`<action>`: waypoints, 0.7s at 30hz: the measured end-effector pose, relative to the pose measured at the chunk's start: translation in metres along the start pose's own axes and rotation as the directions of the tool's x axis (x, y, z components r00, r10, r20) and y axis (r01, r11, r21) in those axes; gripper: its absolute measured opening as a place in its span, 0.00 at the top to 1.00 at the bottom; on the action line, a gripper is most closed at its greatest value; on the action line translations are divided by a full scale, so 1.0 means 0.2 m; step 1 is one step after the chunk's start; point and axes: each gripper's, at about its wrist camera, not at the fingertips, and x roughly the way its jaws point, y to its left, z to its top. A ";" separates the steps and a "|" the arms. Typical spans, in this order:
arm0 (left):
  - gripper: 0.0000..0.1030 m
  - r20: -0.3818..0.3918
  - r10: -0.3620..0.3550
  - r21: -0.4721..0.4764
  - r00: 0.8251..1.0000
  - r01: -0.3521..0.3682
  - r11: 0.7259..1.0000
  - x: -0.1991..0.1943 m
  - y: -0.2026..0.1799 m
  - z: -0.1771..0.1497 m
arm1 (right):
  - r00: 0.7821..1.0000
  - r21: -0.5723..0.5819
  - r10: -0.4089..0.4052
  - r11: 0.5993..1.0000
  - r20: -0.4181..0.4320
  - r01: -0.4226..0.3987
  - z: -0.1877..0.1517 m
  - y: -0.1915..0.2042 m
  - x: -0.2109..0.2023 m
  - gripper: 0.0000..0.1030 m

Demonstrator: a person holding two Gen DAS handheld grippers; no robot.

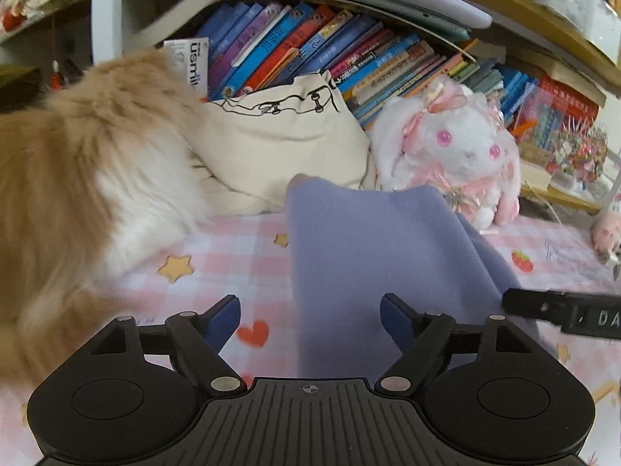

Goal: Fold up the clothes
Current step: 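Open both grippers and release the folded sweater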

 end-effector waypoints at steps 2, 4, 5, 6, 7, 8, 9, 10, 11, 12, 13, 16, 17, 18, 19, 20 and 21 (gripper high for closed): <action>0.17 -0.004 0.015 -0.007 1.000 -0.015 1.000 -0.04 -0.02 -0.06 | 1.000 -0.004 -0.006 1.000 0.015 0.006 -0.05 -0.01 -0.05 0.21; 0.14 0.008 0.028 -0.019 1.000 -0.028 0.999 -0.09 -0.03 -0.13 | 1.000 -0.011 -0.020 1.000 0.023 0.020 -0.11 -0.02 -0.10 0.19; 0.14 0.016 0.032 -0.023 0.999 -0.032 0.999 -0.12 -0.04 -0.16 | 0.999 -0.021 -0.037 0.999 0.024 0.037 -0.15 -0.02 -0.12 0.19; 0.14 0.020 0.041 -0.021 0.999 -0.041 0.999 -0.14 -0.06 -0.19 | 0.998 -0.034 -0.053 0.998 0.025 0.054 -0.18 -0.01 -0.14 0.19; 0.14 0.023 0.054 -0.016 0.998 -0.054 0.998 -0.16 -0.07 -0.21 | 0.997 -0.048 -0.069 0.996 0.027 0.071 -0.22 -0.01 -0.17 0.18; 0.14 0.025 0.067 -0.008 0.997 -0.067 0.998 -0.18 -0.09 -0.24 | 0.996 -0.061 -0.087 0.994 0.031 0.089 -0.25 -0.01 -0.19 0.18; 0.14 0.027 0.079 0.001 0.996 -0.079 0.997 -0.19 -0.10 -0.26 | 0.994 -0.072 -0.106 0.991 0.036 0.108 -0.28 -0.01 -0.21 0.18; 0.13 0.033 0.093 0.012 0.995 -0.093 0.996 -0.21 -0.12 -0.28 | 0.992 -0.082 -0.123 0.989 0.042 0.126 -0.32 0.00 -0.23 0.18; 0.13 0.038 0.105 0.023 0.994 -0.106 0.994 -0.23 -0.14 -0.31 | 0.990 -0.092 -0.136 0.986 0.047 0.140 -0.35 0.00 -0.26 0.18; 0.13 0.043 0.119 0.035 0.992 -0.120 0.992 -0.24 -0.16 -0.33 | 0.988 -0.099 -0.146 0.984 0.051 0.151 -0.38 0.00 -0.28 0.18; 0.13 0.047 0.127 0.045 0.991 -0.129 0.991 -0.26 -0.17 -0.35 | 0.987 -0.104 -0.151 0.982 0.052 0.156 -0.41 0.00 -0.30 0.18; 0.12 0.052 0.142 0.077 0.988 -0.146 0.986 -0.30 -0.22 -0.42 | 0.987 -0.118 -0.154 0.980 0.051 0.159 -0.48 0.01 -0.34 0.18; 0.09 0.049 0.143 0.089 0.989 -0.147 0.985 -0.31 -0.24 -0.44 | 0.987 -0.127 -0.153 0.979 0.049 0.158 -0.50 0.01 -0.35 0.18; 0.08 0.045 0.143 0.101 0.989 -0.147 0.984 -0.32 -0.25 -0.46 | 0.987 -0.145 -0.151 0.977 0.048 0.157 -0.52 0.02 -0.36 0.18; 0.08 0.043 0.141 0.112 0.989 -0.145 0.983 -0.33 -0.27 -0.47 | 0.987 -0.161 -0.153 0.974 0.048 0.158 -0.53 0.02 -0.36 0.18; 0.08 0.041 0.140 0.121 0.989 -0.144 0.982 -0.34 -0.28 -0.49 | 0.987 -0.173 -0.155 0.972 0.050 0.161 -0.54 0.03 -0.37 0.18; 0.07 0.038 0.139 0.125 0.990 -0.142 0.982 -0.35 -0.29 -0.50 | 0.986 -0.180 -0.156 0.970 0.054 0.163 -0.55 0.04 -0.38 0.18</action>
